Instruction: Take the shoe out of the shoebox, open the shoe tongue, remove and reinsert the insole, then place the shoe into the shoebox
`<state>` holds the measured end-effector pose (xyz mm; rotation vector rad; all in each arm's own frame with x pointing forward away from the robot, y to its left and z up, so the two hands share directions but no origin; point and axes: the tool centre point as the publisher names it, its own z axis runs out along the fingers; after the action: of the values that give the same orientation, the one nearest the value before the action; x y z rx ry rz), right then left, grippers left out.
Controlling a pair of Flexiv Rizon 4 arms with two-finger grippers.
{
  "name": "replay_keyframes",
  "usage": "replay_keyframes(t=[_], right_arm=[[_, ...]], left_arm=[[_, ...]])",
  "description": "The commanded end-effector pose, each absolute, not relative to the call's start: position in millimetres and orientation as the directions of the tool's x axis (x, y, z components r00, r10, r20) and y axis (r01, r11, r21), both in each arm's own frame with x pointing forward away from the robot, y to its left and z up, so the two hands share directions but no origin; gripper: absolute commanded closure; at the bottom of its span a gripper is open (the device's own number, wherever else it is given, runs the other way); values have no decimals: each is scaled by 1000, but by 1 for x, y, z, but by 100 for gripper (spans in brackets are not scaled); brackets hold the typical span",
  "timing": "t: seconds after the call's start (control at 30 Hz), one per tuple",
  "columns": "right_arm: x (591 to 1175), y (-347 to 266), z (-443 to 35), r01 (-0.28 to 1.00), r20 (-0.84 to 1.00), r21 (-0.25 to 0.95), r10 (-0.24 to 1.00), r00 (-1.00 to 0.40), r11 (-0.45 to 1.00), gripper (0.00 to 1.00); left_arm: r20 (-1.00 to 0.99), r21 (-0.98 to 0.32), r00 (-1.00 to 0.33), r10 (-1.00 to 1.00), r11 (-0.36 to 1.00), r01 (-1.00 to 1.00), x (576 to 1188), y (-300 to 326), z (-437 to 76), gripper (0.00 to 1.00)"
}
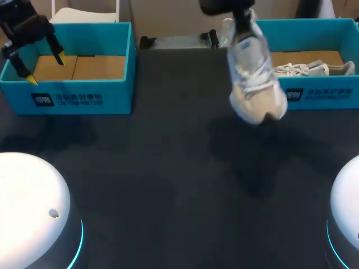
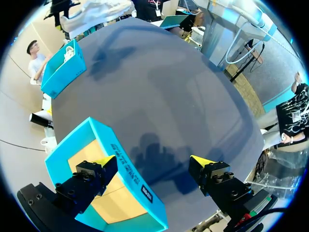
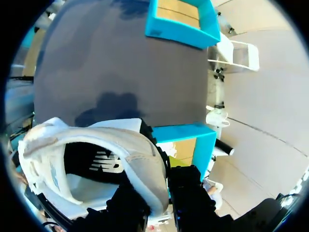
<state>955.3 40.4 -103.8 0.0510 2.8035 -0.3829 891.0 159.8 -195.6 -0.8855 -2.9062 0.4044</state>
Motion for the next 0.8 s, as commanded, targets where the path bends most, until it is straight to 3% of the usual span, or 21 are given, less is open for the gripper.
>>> replay_keyframes(t=[0.03,0.47,0.57,0.8], right_arm=[[962,40,-99,74,-288,-256,-2,-958,964,100],[963,29,-103,123,-295,-242,48,-954,962,100],[985,4,-92,131,-321,-275,37,-946,953,100],[1053,-51,-75,101,-398,-231,1,-917,968,100]], left_arm=[[-2,-270,-830,558,799,538,891,160,-196,0],[-2,-270,-830,558,799,538,891,160,-196,0],[-2,-270,-830,558,799,538,891,160,-196,0],[-2,-270,-830,558,799,538,891,160,-196,0]])
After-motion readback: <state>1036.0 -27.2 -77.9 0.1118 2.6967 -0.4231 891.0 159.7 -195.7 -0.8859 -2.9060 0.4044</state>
